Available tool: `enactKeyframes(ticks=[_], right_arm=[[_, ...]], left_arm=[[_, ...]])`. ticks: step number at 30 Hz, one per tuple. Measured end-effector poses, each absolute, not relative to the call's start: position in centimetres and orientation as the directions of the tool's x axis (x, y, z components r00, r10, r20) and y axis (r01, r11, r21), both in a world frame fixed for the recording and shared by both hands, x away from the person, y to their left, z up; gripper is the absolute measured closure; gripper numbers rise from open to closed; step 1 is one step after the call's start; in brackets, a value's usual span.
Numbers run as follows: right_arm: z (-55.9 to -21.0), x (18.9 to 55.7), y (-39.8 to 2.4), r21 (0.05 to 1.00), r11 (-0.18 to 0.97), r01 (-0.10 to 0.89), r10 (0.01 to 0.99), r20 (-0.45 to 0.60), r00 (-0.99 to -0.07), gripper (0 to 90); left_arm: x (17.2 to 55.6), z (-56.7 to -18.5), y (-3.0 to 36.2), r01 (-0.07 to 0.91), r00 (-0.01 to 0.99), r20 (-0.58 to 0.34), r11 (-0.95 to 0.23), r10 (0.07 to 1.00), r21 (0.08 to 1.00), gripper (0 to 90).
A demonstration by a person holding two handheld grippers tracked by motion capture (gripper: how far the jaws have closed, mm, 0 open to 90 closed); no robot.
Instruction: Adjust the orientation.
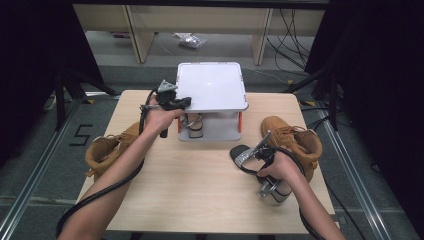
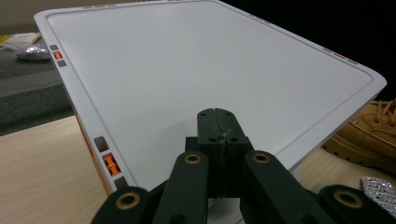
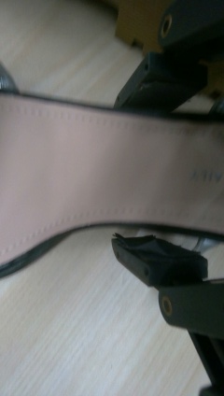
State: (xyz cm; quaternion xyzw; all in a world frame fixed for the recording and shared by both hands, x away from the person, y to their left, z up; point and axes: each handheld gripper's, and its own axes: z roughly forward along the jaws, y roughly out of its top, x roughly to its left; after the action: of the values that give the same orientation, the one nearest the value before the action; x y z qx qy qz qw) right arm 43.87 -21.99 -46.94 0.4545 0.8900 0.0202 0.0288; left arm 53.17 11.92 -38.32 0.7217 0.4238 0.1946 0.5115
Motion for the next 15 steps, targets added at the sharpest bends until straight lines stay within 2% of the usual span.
enactKeyframes(ticks=[2,15], right_arm=[[-46.87,43.83,-21.88,0.066,0.586,0.807,0.81,-0.059,-0.583,40.8],[-46.87,43.54,-21.61,0.056,0.521,0.852,0.854,-0.013,-0.521,40.3]], left_arm=[[53.17,-38.3,11.9,0.413,0.565,-0.15,-0.121,0.811,0.903,89.5],[53.2,-38.23,11.91,0.415,0.567,-0.147,-0.127,0.811,0.901,89.5]])
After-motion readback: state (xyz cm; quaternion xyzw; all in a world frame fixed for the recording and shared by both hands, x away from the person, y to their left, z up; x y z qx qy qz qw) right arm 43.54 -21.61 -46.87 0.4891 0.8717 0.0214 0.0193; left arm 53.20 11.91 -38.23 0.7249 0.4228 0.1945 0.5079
